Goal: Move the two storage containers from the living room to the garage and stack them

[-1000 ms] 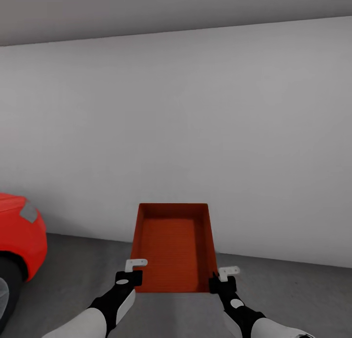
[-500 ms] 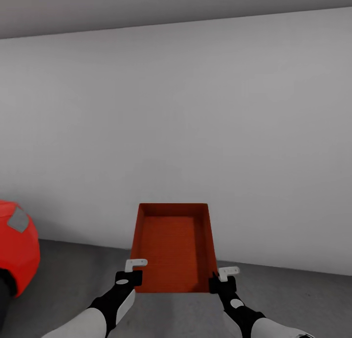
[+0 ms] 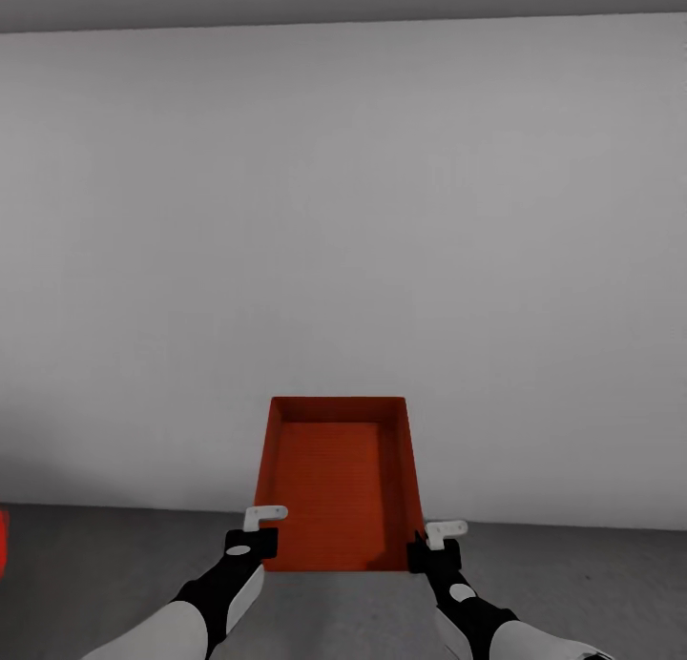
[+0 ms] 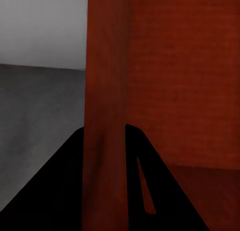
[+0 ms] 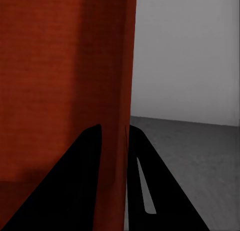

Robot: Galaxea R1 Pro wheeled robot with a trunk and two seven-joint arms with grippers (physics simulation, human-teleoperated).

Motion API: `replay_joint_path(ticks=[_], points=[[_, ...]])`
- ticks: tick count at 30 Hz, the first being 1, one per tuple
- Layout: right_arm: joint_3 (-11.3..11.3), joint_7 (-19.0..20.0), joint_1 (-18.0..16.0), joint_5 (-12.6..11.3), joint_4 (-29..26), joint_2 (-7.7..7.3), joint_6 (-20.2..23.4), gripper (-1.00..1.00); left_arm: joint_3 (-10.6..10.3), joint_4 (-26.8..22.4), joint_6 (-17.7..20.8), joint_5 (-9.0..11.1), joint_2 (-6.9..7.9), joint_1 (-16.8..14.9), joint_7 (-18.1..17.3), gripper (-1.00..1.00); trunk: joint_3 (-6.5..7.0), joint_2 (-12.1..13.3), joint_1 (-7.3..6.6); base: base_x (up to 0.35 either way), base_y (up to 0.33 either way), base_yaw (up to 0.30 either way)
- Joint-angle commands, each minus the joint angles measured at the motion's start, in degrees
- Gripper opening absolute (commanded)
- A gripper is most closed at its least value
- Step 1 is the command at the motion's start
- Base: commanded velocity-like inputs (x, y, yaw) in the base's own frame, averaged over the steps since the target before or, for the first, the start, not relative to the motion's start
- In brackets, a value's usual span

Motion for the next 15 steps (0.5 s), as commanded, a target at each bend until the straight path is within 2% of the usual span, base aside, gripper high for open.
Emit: replay_joint_path(ticks=[1,15], points=[[-0.46,-0.03,-0.01,-0.09,0.46,-0.06,-0.09,-1.0,3.8,-0.32,0.23,0.03,0.91,-0.1,0.56,-1.0,-0.08,-0.05,0.04,0.317,0.098,-0.051],[-0.46,-0.03,-0.01,-0.05,0.46,-0.06,-0.09,-1.0,3.8,-0.32,0.23,0.03,0.92,-0.1,0.56,-1.0,-0.08,-0.05,0.04,0.317,0.098,-0.002]])
